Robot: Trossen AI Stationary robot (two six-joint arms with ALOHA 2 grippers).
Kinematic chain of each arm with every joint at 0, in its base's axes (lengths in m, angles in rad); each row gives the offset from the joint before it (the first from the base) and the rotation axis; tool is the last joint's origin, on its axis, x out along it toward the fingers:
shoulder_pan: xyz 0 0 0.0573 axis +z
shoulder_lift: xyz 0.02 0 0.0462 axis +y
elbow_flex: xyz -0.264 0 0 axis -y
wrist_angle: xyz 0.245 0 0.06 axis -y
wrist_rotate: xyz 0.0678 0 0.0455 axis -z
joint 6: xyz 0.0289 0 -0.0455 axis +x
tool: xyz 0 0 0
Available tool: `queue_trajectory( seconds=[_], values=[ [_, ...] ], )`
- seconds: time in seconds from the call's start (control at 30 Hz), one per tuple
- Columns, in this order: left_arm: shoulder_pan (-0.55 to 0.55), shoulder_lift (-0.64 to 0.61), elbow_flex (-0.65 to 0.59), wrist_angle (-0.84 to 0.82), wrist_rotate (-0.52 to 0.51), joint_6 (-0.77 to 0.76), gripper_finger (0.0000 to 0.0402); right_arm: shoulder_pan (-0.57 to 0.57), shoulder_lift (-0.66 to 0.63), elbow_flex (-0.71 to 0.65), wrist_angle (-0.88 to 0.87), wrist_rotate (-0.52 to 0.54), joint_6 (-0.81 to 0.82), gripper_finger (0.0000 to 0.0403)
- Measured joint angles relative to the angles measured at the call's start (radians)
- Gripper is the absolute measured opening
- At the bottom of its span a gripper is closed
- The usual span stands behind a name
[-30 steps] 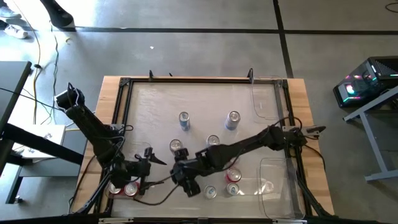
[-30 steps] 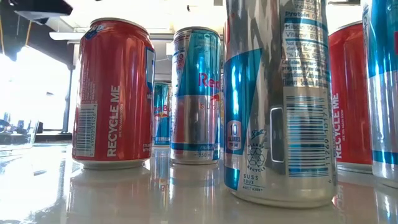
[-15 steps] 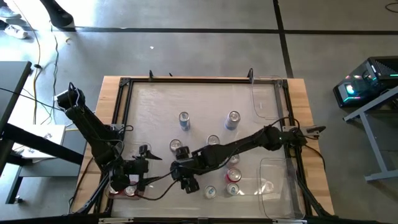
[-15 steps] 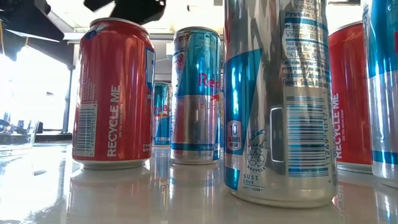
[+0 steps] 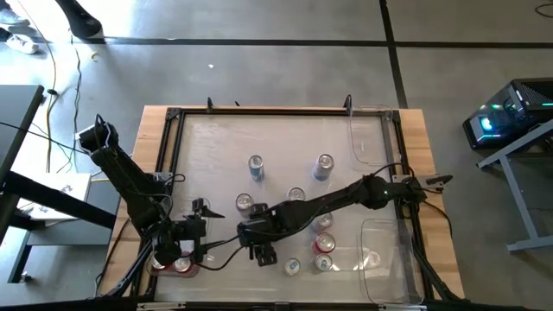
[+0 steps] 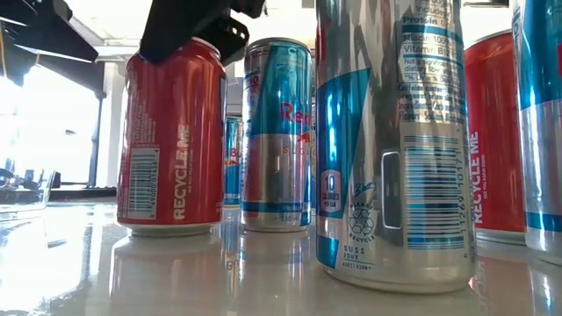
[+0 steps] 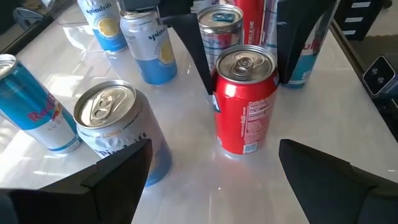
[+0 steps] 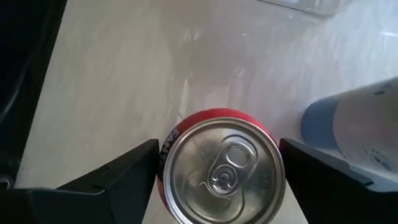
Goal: Sort soda cans
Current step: Put the middle right red soda can into the left transparent bin
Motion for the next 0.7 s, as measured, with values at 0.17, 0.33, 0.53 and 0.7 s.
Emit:
queue_trajectory(
  seconds=[0.17, 0.33, 0.53, 0.7],
  values=[
    [-0.006, -0.005, 0.0, -0.031, -0.016, 0.035, 0.0344, 0.001, 0.0, 0.002, 0.0, 0.039, 0.123, 0.0275],
    [-0.005, -0.029, 0.0, -0.061, -0.123, 0.027, 0.0344, 0.008, 0.002, 0.002, 0.033, 0.095, 0.272, 0.0255],
    [-0.006, -0.064, 0.0, -0.061, -0.159, 0.035, 0.0344, 0.022, 0.007, 0.0, 0.13, 0.232, 0.471, 0.0255],
    [-0.006, -0.073, 0.0, -0.06, -0.16, 0.054, 0.0344, 0.021, 0.01, 0.0, 0.138, 0.331, 0.594, 0.0255]
  ],
)
